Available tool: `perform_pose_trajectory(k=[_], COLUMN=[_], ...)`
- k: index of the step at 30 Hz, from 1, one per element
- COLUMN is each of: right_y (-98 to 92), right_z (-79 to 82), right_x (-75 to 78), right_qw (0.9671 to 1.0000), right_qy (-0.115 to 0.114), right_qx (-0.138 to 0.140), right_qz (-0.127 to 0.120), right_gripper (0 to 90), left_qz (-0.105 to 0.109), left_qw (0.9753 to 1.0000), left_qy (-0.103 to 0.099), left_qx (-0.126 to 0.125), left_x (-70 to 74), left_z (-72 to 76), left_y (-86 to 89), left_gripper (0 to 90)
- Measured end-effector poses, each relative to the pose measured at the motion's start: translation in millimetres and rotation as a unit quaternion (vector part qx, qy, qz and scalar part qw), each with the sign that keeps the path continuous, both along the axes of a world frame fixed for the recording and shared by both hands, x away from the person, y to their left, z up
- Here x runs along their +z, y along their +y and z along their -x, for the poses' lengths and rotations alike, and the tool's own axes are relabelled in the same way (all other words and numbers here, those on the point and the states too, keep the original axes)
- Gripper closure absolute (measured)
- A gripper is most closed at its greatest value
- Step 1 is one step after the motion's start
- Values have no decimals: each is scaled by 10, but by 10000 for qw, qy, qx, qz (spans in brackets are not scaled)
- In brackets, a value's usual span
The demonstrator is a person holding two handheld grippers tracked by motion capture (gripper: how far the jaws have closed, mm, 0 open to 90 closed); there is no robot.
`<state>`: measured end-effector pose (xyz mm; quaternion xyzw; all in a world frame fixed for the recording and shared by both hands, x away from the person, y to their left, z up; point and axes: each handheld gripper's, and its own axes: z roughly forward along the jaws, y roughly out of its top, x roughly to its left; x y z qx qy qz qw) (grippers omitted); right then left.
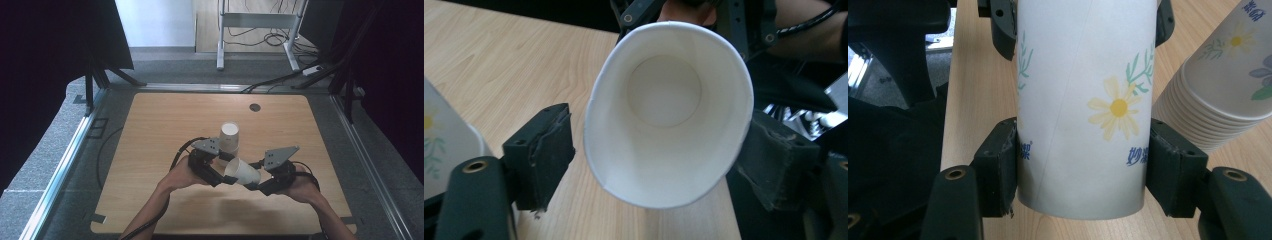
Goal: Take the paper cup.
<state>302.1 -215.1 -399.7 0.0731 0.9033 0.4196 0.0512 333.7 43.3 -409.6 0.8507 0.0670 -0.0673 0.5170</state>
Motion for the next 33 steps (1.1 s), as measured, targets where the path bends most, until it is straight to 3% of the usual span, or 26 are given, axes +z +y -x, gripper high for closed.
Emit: perform_pose_trajectory(k=[8,18,26,33], right_y=[-14,-1,15,-19], right_z=[-14,-51,-62,-83], right_x=[-17,-46,-64,-103], right_qw=[10000,9998,9998,9996], right_qy=[60,188,191,140], right_qx=[-20,1,-16,-258], right_qz=[-54,-46,-28,10], right_gripper=[372,358,259,167], left_qz=[169,42,-314,-780], left_qw=[9998,10000,9991,9956], left_qy=[50,-54,-248,-477], left_qx=[-13,2,100,210], left_x=[-28,6,100,220], left_z=[-1,3,8,25], left_y=[9,11,9,22], left_gripper=[291,345,349,346])
